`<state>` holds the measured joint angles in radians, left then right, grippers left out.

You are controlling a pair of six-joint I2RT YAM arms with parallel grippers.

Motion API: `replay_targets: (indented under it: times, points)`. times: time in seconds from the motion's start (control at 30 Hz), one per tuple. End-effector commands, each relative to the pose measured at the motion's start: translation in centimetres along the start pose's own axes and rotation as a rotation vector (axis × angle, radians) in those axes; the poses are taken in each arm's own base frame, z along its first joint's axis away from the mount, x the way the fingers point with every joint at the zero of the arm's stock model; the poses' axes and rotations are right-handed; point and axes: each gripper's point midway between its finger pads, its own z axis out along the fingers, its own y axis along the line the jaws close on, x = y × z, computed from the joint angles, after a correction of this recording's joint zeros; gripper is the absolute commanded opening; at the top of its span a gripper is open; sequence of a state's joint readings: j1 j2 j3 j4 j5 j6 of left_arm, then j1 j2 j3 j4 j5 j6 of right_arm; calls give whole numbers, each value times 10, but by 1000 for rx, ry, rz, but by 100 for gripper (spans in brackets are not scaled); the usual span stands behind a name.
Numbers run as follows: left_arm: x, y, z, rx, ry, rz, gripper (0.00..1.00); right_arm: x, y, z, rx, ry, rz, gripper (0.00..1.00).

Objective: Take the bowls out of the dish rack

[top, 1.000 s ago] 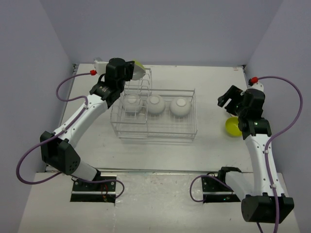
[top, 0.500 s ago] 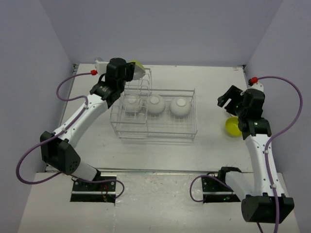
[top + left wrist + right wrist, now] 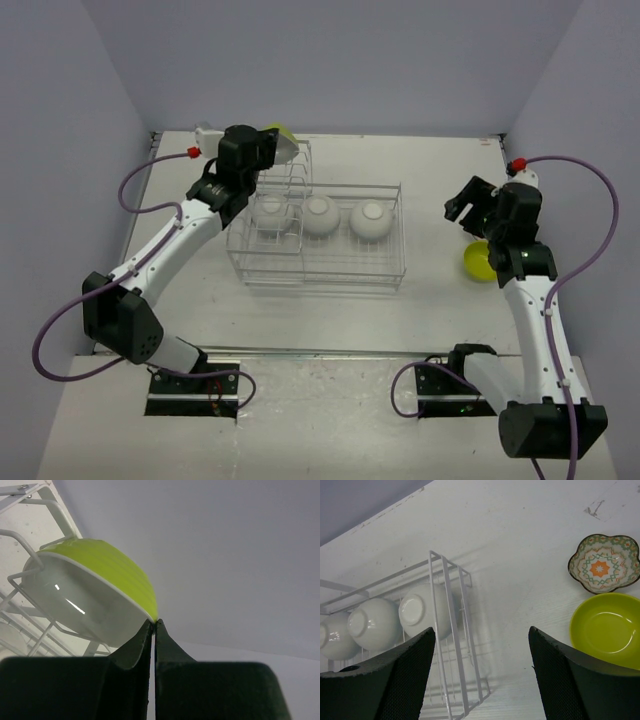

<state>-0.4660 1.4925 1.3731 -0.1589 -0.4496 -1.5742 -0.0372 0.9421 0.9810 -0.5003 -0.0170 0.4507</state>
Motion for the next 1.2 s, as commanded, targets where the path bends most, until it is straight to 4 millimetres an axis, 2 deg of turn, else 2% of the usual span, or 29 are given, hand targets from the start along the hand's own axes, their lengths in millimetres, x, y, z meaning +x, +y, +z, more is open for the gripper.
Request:
replay_targets:
  times: [0.0, 0.33, 0.37, 0.47, 0.53, 0.57, 0.67, 0.77, 0.83, 0.9, 0.93, 1.0, 1.03, 1.13, 1.17]
  points:
    - [-7, 6, -7, 26, -27, 19, 0, -7, 5, 1, -13, -31, -27, 76]
    - [-12, 25, -14, 28, -38, 2, 0, -4, 14, 6, -50, -8, -40, 75]
    - [-12, 26, -15, 26, -39, -1, 0, 2, 27, 5, -96, 12, -65, 75]
    - [-13, 30, -18, 24, -44, -9, 0, 3, 48, 4, -193, 27, -88, 75]
    - [-13, 30, -19, 26, -45, -11, 0, 8, 77, -3, -344, 78, -95, 74]
    - [-14, 30, -19, 27, -47, -9, 0, 8, 95, -11, -433, 103, -97, 73]
    - [-15, 30, -21, 27, -47, -9, 0, 7, 120, -19, -541, 147, -88, 72]
    - [-15, 30, -21, 28, -47, -5, 0, -2, 154, -37, -691, 197, -78, 75]
    - [-14, 31, -20, 25, -47, -4, 0, 7, 174, -45, -777, 281, -72, 75]
    - [-13, 31, -20, 25, -41, -6, 0, 4, 190, -53, -819, 305, -80, 76]
    - [-12, 33, -18, 19, -39, -4, 0, 14, 200, -51, -838, 353, -83, 75]
    - [-11, 34, -18, 18, -37, -5, 0, 18, 214, -54, -865, 405, -82, 73]
    - [-11, 33, -18, 21, -39, -7, 0, 32, 224, -53, -886, 463, -92, 71]
    - [-12, 32, -17, 22, -42, -6, 0, 40, 249, -65, -939, 485, -119, 61]
    - [-12, 32, -17, 22, -42, -6, 0, 42, 255, -65, -953, 500, -112, 50]
